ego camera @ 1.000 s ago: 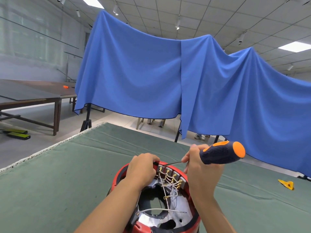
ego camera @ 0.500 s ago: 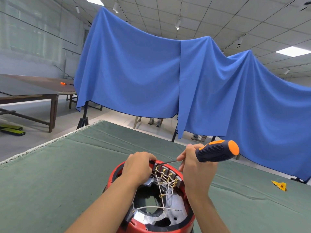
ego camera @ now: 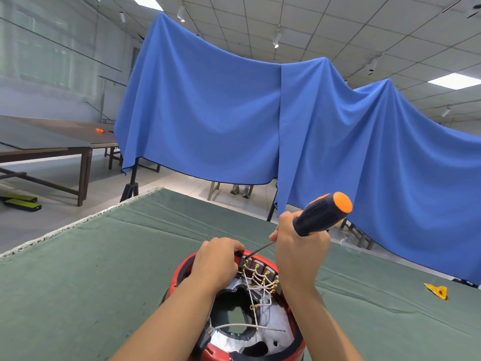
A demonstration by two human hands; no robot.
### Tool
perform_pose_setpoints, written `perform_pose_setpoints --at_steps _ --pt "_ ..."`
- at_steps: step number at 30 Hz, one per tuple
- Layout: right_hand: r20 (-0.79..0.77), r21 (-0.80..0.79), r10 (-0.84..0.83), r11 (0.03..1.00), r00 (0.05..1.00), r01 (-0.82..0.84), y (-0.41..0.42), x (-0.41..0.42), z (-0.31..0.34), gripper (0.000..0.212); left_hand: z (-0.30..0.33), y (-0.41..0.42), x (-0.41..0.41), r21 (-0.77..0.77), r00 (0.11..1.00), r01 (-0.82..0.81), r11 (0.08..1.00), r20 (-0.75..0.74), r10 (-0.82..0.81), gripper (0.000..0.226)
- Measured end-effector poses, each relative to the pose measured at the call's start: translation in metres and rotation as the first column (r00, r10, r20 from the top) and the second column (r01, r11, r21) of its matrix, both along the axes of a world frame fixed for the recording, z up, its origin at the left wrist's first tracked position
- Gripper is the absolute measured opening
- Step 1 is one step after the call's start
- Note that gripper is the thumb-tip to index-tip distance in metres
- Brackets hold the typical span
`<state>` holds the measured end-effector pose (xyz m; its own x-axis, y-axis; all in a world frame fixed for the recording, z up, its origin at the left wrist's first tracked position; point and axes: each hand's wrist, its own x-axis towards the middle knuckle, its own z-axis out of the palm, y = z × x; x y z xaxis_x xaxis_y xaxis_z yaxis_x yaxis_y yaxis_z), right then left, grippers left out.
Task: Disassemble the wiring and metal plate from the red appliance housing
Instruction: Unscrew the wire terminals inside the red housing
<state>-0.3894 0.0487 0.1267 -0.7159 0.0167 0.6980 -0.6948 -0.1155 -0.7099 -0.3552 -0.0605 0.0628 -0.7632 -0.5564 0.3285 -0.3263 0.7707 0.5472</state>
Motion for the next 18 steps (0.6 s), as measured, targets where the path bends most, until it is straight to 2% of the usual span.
perform_pose_setpoints --at_steps 8,13,18 --pt "-0.013 0.000 -0.029 1.000 0.999 0.029 0.003 0.002 -0.006 0.039 0.002 0.001 0.002 -0.006 1.000 0.005 1.000 -0.015 -0.005 0.052" --pt "-0.072 0.094 -0.057 0.994 0.996 0.063 -0.001 -0.002 0.002 0.040 0.003 0.003 0.004 -0.010 1.000 0.002 1.000 0.002 -0.002 0.052" --pt "-0.003 0.059 -0.014 0.998 1.000 0.014 -0.010 -0.008 0.018 0.037 0.004 0.004 0.006 -0.016 1.000 0.009 1.000 0.014 -0.009 0.053"
